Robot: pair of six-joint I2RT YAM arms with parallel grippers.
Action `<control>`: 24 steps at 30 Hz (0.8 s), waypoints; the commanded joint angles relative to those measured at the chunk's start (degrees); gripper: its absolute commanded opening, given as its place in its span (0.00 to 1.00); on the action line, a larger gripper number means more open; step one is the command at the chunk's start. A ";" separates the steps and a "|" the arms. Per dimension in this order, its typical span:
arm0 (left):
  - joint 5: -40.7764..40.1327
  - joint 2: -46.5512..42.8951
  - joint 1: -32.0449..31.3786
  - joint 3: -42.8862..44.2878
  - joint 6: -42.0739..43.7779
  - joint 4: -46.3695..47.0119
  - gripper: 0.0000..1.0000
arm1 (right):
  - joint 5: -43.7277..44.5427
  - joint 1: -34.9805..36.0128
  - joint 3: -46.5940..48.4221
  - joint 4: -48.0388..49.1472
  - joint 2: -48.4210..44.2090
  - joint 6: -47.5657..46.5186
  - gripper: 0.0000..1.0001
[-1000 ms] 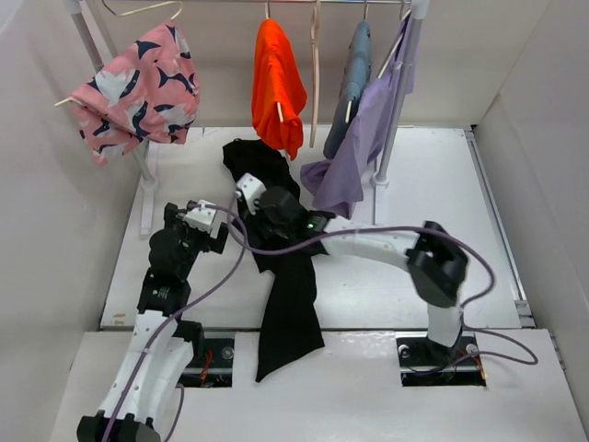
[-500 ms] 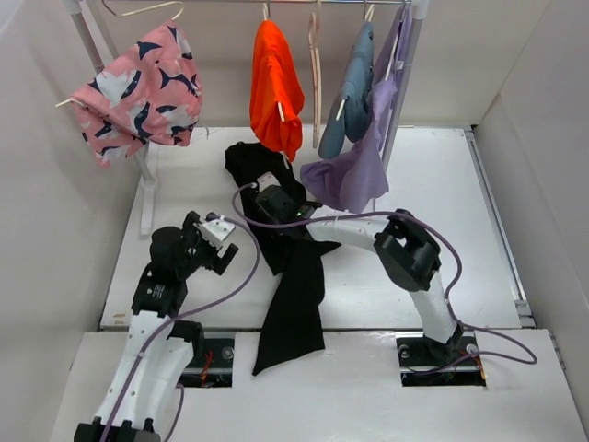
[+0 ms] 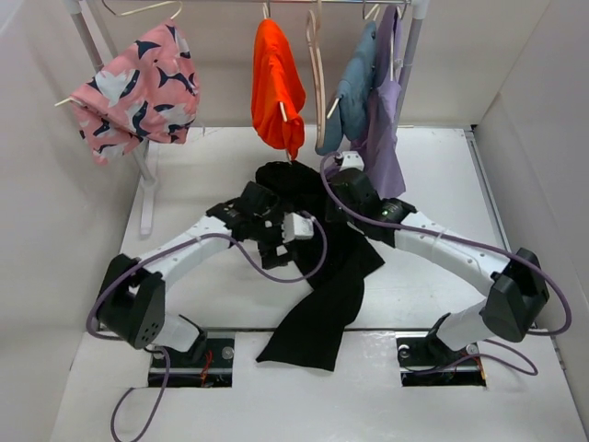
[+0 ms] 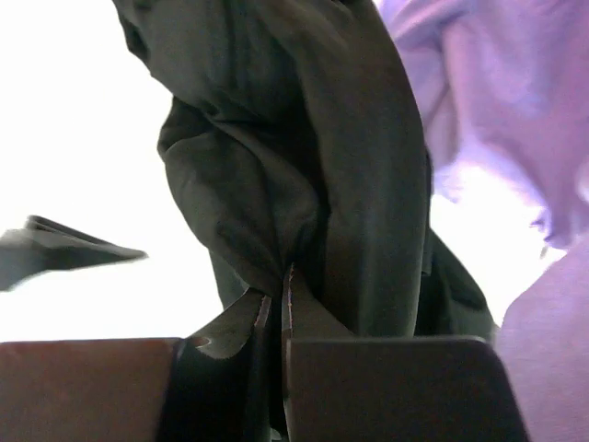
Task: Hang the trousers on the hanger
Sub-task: Flatten out the trousers at the center of the board.
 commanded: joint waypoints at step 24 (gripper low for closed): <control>19.46 21.76 -22.89 6.41 23.03 -10.34 0.00 | -5.58 -12.69 4.98 1.38 -0.15 5.01 0.00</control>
